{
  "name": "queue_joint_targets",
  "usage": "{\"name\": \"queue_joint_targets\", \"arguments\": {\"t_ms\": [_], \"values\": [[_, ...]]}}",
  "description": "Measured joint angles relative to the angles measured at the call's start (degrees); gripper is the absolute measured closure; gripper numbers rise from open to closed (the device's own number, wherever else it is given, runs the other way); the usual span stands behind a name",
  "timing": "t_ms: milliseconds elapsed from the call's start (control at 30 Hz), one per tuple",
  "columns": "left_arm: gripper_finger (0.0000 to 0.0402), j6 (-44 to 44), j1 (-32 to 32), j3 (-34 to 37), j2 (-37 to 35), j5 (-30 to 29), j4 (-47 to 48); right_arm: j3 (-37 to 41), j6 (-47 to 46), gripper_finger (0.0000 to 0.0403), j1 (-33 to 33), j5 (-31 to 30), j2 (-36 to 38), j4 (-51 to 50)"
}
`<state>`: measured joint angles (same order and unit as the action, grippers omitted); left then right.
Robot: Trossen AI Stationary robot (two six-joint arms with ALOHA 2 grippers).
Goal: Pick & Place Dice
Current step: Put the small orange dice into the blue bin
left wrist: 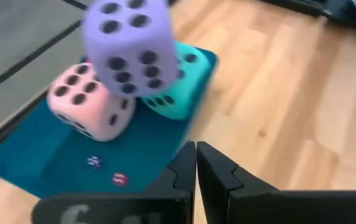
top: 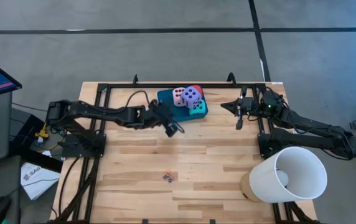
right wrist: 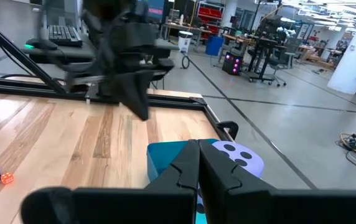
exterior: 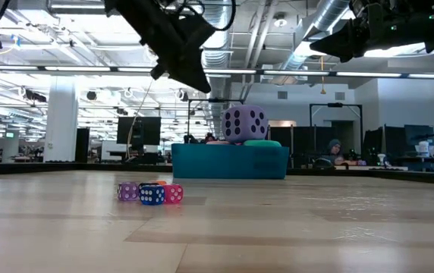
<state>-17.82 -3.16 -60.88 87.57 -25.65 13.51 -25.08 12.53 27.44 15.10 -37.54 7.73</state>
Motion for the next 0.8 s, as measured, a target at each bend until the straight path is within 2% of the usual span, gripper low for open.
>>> {"name": "queue_joint_targets", "arguments": {"t_ms": [367, 800], "values": [[0.0399, -0.98, 11.43, 0.02, 0.04, 1.17, 2.98, 0.00, -0.09, 0.0403, 0.00, 0.00, 0.00, 0.01], [0.0399, -13.85, 21.66, 0.02, 0.07, 1.95, 2.96, 0.00, -3.34, 0.0403, -0.02, 0.01, 0.02, 0.61]]}}
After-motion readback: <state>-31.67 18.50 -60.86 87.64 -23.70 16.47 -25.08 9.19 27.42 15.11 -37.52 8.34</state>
